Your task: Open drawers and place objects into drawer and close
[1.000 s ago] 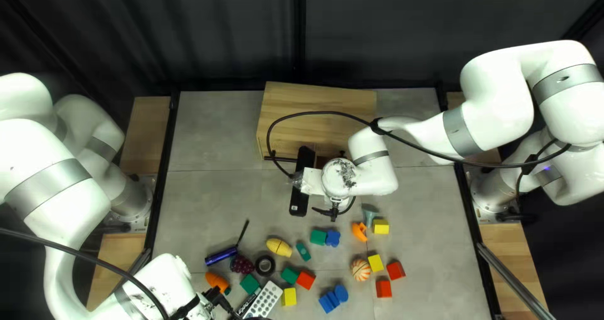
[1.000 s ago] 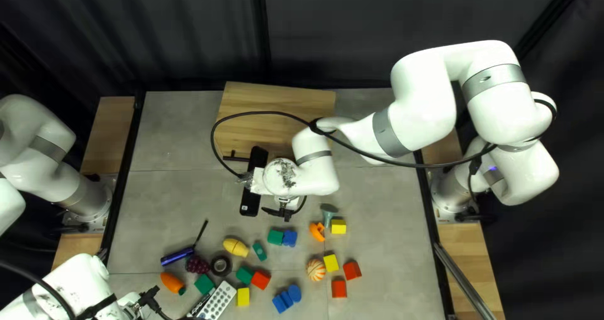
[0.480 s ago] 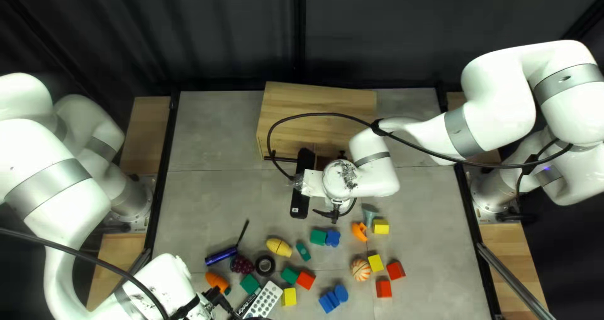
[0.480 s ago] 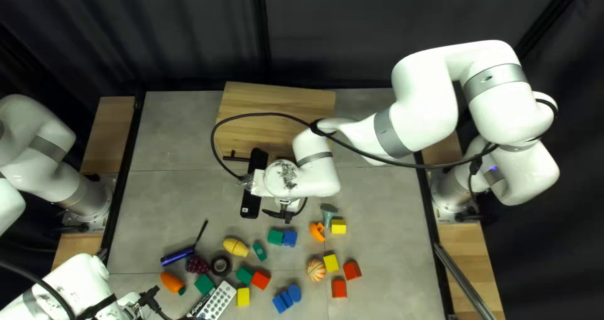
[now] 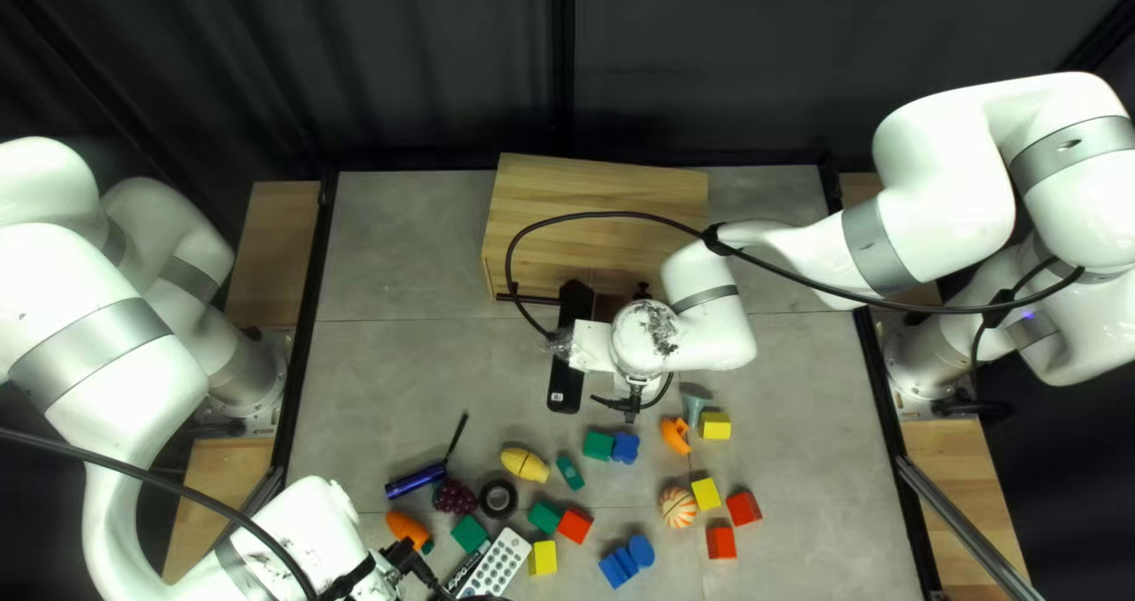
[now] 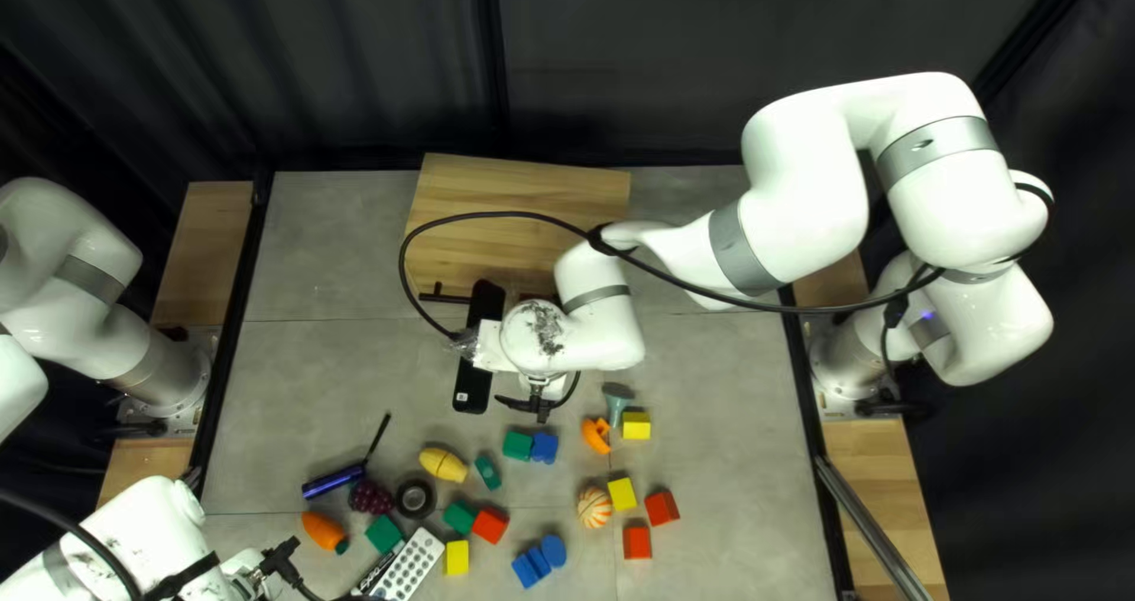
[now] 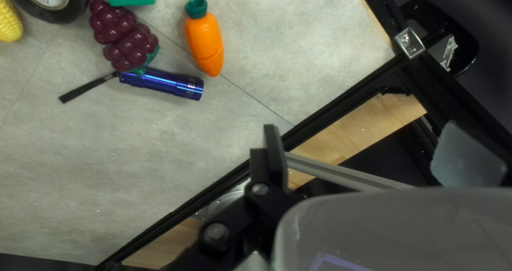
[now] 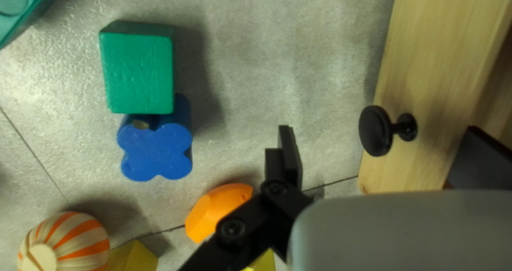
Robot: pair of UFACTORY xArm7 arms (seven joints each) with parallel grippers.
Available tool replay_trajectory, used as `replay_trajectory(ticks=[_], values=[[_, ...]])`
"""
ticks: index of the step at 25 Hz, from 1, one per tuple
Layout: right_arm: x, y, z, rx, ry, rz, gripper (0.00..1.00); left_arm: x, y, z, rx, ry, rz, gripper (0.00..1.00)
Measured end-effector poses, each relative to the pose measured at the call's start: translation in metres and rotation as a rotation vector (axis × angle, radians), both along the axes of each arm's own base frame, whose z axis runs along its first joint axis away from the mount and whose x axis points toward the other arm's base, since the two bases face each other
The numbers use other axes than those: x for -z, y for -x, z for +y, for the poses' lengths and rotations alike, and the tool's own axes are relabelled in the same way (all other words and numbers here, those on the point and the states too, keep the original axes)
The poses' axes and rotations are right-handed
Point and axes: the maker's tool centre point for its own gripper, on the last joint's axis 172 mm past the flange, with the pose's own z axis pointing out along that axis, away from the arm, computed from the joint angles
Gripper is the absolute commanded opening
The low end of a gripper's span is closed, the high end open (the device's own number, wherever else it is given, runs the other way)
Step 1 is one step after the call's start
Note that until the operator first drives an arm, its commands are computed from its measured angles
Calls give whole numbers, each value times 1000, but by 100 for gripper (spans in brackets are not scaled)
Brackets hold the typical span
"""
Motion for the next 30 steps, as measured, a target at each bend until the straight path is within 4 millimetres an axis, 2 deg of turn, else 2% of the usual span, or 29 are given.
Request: replay_trajectory(ticks=[11, 30], values=[[1, -6, 17, -7, -25, -8, 100, 0, 0, 0, 0, 0, 0, 100], [-1, -9, 33, -22, -50, -21, 100, 0, 0, 0, 0, 0, 0, 100]])
